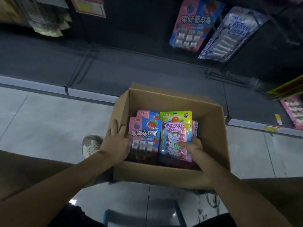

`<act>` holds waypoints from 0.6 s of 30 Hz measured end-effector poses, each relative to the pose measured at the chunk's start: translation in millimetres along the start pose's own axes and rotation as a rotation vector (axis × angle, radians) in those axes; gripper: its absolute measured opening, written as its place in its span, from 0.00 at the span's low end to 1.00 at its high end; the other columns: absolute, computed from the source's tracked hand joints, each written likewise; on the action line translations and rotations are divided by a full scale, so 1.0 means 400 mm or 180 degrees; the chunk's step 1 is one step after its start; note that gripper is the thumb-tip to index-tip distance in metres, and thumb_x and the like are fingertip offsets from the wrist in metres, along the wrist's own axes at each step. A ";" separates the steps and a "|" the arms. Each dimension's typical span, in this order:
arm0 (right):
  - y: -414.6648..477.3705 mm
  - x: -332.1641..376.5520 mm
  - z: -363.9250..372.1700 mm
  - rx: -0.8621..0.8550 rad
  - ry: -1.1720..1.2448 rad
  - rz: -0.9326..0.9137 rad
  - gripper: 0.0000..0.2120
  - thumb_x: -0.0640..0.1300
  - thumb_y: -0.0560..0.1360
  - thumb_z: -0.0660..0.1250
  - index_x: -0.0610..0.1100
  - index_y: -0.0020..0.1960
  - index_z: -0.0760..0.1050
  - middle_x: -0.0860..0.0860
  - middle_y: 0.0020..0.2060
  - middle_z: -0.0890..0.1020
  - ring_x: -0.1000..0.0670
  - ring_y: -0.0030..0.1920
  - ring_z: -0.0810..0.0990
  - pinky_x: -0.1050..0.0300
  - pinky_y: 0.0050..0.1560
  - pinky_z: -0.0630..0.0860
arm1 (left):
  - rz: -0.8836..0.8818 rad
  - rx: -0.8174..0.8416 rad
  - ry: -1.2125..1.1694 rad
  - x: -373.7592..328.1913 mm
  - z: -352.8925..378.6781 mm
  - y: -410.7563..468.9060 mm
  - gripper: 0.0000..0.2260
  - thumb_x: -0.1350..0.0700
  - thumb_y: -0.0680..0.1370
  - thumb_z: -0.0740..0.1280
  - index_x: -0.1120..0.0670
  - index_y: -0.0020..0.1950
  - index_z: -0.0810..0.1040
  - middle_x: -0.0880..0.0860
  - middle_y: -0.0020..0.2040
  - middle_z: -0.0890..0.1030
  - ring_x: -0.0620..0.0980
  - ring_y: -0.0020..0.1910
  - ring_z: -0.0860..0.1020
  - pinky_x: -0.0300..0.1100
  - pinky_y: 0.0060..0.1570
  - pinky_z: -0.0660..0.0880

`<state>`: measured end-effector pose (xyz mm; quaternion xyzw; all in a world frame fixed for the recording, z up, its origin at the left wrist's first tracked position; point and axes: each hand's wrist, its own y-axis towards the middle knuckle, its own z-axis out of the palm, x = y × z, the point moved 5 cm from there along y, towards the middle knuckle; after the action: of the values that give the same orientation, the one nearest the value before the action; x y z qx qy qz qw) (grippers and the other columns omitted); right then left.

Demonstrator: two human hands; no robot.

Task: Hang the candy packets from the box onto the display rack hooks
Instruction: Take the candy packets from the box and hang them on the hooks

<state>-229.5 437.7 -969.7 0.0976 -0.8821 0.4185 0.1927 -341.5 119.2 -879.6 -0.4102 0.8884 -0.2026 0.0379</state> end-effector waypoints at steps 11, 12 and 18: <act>-0.172 0.260 -0.219 0.0596 -0.0039 -0.1030 0.21 0.32 0.68 0.81 0.39 0.57 0.78 0.42 0.49 0.88 0.41 0.45 0.89 0.42 0.51 0.86 | -0.0060 -0.0499 -0.0078 0.015 -0.011 0.016 0.14 0.46 0.74 0.74 0.52 0.56 0.85 0.59 0.58 0.79 0.67 0.60 0.73 0.62 0.58 0.76; -0.198 0.285 -0.245 0.0626 -0.0087 -0.1129 0.22 0.32 0.68 0.82 0.40 0.58 0.78 0.43 0.49 0.88 0.41 0.45 0.89 0.40 0.51 0.86 | -0.0080 -0.0644 -0.0125 0.018 -0.024 0.021 0.13 0.46 0.75 0.73 0.52 0.56 0.85 0.59 0.56 0.80 0.66 0.58 0.75 0.62 0.59 0.75; -0.338 0.382 -0.370 0.0859 0.0130 -0.1771 0.23 0.36 0.69 0.83 0.47 0.60 0.80 0.50 0.49 0.89 0.49 0.43 0.90 0.57 0.41 0.85 | -0.0355 -0.1172 -0.0831 0.023 -0.122 0.050 0.17 0.46 0.79 0.62 0.54 0.58 0.83 0.60 0.56 0.83 0.64 0.59 0.79 0.63 0.63 0.73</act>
<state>-284.6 465.7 -725.5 0.3516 -0.7540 0.4649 0.3028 -373.1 140.0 -841.9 -0.4814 0.8739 0.0158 0.0658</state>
